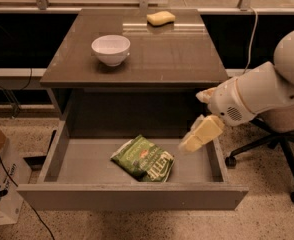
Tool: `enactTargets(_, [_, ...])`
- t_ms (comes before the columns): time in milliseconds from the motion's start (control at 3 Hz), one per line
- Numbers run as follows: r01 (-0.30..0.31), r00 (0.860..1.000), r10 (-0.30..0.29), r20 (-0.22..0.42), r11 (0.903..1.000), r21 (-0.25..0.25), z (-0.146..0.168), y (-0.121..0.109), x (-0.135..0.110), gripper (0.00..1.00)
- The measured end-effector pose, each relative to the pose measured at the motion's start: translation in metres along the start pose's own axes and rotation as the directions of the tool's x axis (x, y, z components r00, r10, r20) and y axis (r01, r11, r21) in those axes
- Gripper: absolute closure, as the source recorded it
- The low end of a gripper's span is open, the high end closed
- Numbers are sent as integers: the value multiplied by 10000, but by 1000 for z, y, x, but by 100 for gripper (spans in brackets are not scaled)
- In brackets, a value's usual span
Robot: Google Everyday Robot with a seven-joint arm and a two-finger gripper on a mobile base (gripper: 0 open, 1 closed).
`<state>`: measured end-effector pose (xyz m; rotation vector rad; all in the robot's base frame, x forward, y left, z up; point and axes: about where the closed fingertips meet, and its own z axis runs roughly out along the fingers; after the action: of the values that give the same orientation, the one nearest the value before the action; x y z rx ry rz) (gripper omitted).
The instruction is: Pick green jalapeno chip bag from top drawer and place on counter
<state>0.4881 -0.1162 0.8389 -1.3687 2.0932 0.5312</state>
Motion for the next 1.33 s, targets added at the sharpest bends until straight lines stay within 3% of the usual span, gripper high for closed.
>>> enactTargets(667, [-840,9933,910,711,9918,-960,89,-19,32,0])
enactTargets(1000, [-1607,9848,1669,472,9804,-1144,120,-31,58,0])
enactTargets(1333, [-2522,9668,2554,-12,9541,-1612,164,-25,88,0])
